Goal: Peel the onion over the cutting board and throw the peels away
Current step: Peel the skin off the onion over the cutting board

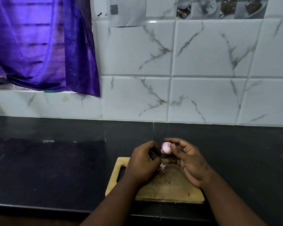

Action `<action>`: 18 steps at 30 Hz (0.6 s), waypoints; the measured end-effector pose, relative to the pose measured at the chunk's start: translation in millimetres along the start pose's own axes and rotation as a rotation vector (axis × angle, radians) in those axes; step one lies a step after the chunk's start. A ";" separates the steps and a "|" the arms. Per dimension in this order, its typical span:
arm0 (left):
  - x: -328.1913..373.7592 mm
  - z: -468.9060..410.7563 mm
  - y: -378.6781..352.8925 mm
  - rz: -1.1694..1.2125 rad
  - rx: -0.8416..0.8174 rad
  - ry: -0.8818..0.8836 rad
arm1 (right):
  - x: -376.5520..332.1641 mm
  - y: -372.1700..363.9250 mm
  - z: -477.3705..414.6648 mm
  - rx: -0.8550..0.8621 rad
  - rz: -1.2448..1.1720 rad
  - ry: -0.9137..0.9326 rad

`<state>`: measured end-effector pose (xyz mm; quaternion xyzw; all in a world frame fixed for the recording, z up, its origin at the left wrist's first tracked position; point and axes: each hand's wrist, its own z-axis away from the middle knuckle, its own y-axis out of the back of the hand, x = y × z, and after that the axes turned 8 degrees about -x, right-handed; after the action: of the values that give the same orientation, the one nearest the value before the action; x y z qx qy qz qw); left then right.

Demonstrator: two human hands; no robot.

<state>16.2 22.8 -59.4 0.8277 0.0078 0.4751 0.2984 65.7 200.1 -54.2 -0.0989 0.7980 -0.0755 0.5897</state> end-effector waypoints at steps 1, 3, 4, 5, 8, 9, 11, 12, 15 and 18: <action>-0.2 -0.1 -0.4 0.020 0.008 -0.008 | 0.6 0.2 -0.1 -0.001 0.025 0.003; 1.8 0.9 -0.7 0.056 0.022 -0.036 | 0.6 -0.2 0.2 0.000 0.068 0.012; 2.6 1.2 -0.7 0.076 0.033 -0.050 | 0.2 -0.7 0.3 0.001 0.077 0.014; 2.6 1.5 -0.9 0.087 0.040 -0.053 | -0.1 -1.2 0.4 0.001 0.077 0.016; 2.2 0.4 -0.6 0.048 0.052 -0.046 | -0.3 -1.6 0.0 -0.003 0.073 0.012; 2.1 0.0 -1.1 0.038 0.053 -0.040 | -0.5 -1.5 0.0 -0.001 0.079 0.010; 2.3 -0.6 -2.0 0.027 0.057 -0.033 | -0.5 -1.2 0.4 -0.002 0.097 0.010; 2.2 -0.7 -2.2 0.014 0.064 -0.035 | -0.7 -1.5 0.7 -0.003 0.107 0.014; 3.7 0.1 -3.0 -0.047 0.112 -0.053 | -0.4 -2.3 1.1 0.004 0.126 0.042; 4.1 0.8 -2.4 -0.026 0.124 -0.036 | -0.2 -3.0 0.9 0.007 0.147 0.064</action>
<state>19.7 25.5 -57.7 0.8529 0.0423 0.4547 0.2529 66.7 197.2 -53.6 -0.0356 0.8211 -0.0380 0.5683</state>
